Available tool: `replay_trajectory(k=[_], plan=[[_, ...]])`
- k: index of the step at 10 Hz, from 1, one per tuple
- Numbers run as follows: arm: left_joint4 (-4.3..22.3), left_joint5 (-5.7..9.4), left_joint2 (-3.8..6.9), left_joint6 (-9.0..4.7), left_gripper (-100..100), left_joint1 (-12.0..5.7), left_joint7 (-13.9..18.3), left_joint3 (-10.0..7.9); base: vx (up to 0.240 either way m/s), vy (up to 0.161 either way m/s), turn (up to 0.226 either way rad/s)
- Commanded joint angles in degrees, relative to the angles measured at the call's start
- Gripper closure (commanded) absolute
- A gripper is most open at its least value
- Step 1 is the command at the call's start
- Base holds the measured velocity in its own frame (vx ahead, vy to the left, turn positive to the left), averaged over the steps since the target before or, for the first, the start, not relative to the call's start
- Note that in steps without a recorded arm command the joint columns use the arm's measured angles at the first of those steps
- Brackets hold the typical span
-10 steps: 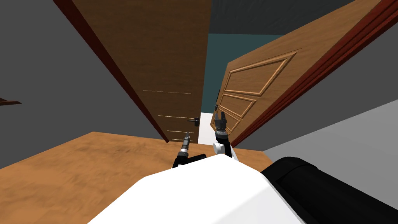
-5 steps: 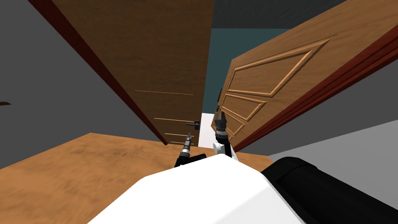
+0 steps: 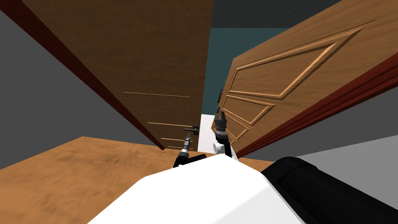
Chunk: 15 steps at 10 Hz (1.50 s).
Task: Push the door open
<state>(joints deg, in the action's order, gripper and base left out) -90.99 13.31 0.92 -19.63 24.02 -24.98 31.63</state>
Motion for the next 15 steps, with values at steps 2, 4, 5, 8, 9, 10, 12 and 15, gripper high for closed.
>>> replay_trajectory(k=[2, 4, 5, 8, 9, 10, 12, 15], plan=[[0.4, 0.03, -1.78, 0.63, -100, -0.9, 0.2, -0.63, 0.198, -0.063, -0.007], [0.4, 0.02, -2.26, 0.72, -100, -0.88, 0.1, -0.66, 0.142, -0.058, 0.002], [0.4, 0.02, -2.26, 0.72, 100, -0.88, 0.1, -0.66, -0.01, 0.003, 0.0], [0.4, 0.02, -2.26, 0.72, 100, -0.88, 0.1, -0.66, -0.023, 0.01, -0.005], [0.4, 0.02, -2.26, 0.72, 100, -0.88, 0.1, -0.66, -0.011, 0.004, 0.003], [0.4, 0.02, -2.26, 0.72, 100, -0.88, 0.1, -0.66, 0.0, 0.0, 0.0], [0.3, 0.39, -1.28, 0.82, 100, -1.05, 0.3, -1.8, 0.12, -0.073, 0.063], [0.2, 0.88, -0.28, 0.89, 100, -1.29, 0.4, -3.42, 0.162, -0.097, 0.056]])
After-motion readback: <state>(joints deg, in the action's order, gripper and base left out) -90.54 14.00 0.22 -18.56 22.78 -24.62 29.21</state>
